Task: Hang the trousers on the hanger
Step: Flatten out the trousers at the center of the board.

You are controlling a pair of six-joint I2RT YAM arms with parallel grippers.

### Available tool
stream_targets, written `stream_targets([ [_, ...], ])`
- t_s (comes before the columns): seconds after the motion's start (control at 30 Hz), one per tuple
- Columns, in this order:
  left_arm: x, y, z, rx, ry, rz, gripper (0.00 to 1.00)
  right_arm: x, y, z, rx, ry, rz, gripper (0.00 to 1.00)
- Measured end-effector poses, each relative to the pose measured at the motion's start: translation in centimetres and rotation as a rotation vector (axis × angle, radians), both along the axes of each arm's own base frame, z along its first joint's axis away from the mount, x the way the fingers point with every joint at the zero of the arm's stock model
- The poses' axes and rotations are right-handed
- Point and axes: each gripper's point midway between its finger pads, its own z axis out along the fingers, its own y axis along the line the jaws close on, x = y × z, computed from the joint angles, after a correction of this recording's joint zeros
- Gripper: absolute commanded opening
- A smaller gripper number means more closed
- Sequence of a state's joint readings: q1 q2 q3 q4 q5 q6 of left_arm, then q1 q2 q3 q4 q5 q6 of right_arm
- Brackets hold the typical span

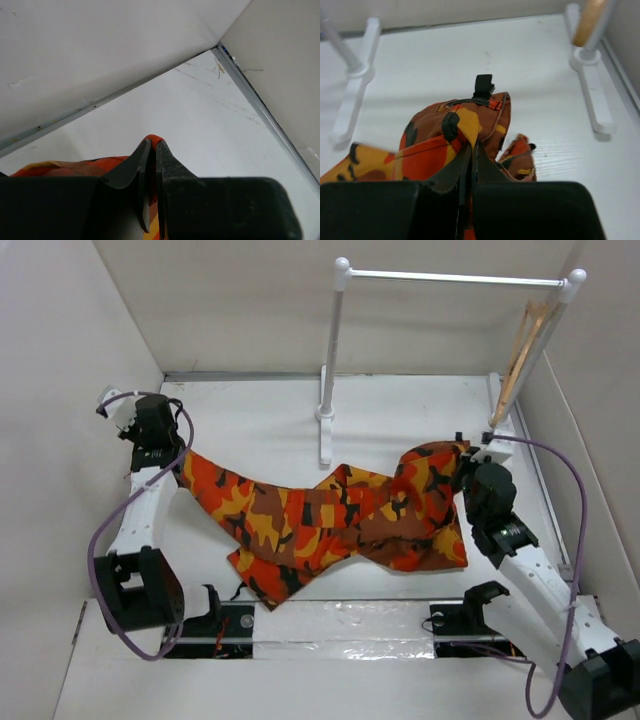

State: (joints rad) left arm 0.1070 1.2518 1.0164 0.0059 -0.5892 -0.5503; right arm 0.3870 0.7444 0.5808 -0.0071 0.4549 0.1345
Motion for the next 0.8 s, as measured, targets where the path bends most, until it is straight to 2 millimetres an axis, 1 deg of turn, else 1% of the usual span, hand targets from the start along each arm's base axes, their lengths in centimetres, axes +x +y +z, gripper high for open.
stream_targets([
  [0.03, 0.4, 0.4, -0.7, -0.011, 0.017, 0.003, 0.0, 0.5, -1.2, -0.3, 0.019, -0.008, -0.052, 0.0],
  [0.07, 0.7, 0.6, -1.0, -0.017, 0.027, 0.005, 0.0, 0.9, -2.5, -0.5, 0.038, -0.015, -0.102, 0.0],
  [0.13, 1.7, 0.7, -0.4, -0.021, 0.021, -0.001, 0.0, 1.7, -5.6, -1.3, 0.077, -0.026, -0.218, 0.0],
  [0.2, 3.0, 0.9, 1.5, -0.018, -0.019, -0.007, 0.0, 1.9, -8.3, -2.3, 0.11, -0.033, -0.32, 0.0],
  [0.23, 3.6, 1.0, 2.9, -0.013, -0.05, -0.008, 0.0, 1.8, -9.3, -2.7, 0.118, -0.031, -0.36, 0.0],
  [0.3, 4.6, 1.4, 5.5, 0.0, -0.117, -0.006, 0.0, 2.1, -10.1, -2.7, 0.133, -0.045, -0.392, 0.0],
  [0.37, 5.1, 2.0, 7.4, 0.022, -0.163, 0.002, 0.0, 2.8, -10.5, -2.6, 0.148, -0.052, -0.398, 0.0],
  [0.4, 5.2, 2.3, 7.9, 0.031, -0.175, 0.003, 0.05, 3.3, -10.9, -2.7, 0.154, -0.046, -0.403, 0.0],
  [0.43, 5.4, 2.4, 8.1, 0.04, -0.179, 0.001, 0.13, 3.9, -11.3, -2.8, 0.158, -0.035, -0.405, 0.0],
  [0.47, 5.7, 2.4, 8.0, 0.046, -0.177, -0.006, 0.27, 4.6, -11.6, -3.1, 0.164, -0.019, -0.407, 0.0],
  [0.5, 6.1, 2.4, 7.6, 0.046, -0.168, -0.016, 0.53, 5.3, -11.8, -3.4, 0.169, -0.005, -0.405, 0.0],
  [0.53, 6.5, 2.4, 6.9, 0.042, -0.152, -0.026, 0.62, 5.9, -12.0, -3.8, 0.173, 0.008, -0.401, 0.0],
  [0.6, 7.5, 2.0, 4.7, 0.01, -0.111, -0.049, 0.7, 6.8, -11.8, -4.6, 0.178, 0.028, -0.382, 0.0],
  [0.63, 7.8, 1.8, 3.8, -0.002, -0.092, -0.058, 0.7, 7.3, -11.6, -5.0, 0.18, 0.04, -0.367, 0.0],
  [0.67, 8.2, 1.5, 1.9, -0.025, -0.05, -0.073, 0.7, 7.7, -11.4, -5.4, 0.182, 0.054, -0.354, 0.0],
  [0.7, 8.3, 1.1, 0.4, -0.042, -0.016, -0.089, 0.67, 8.2, -11.1, -5.6, 0.184, 0.065, -0.339, 0.01],
  [0.77, 7.6, 0.0, -2.7, -0.069, 0.057, -0.11, 0.63, 9.2, -10.7, -5.5, 0.19, 0.071, -0.311, 0.01],
  [0.8, 7.1, -0.8, -3.7, -0.081, 0.078, -0.129, 0.57, 9.6, -10.5, -5.3, 0.193, 0.07, -0.3, 0.01],
])
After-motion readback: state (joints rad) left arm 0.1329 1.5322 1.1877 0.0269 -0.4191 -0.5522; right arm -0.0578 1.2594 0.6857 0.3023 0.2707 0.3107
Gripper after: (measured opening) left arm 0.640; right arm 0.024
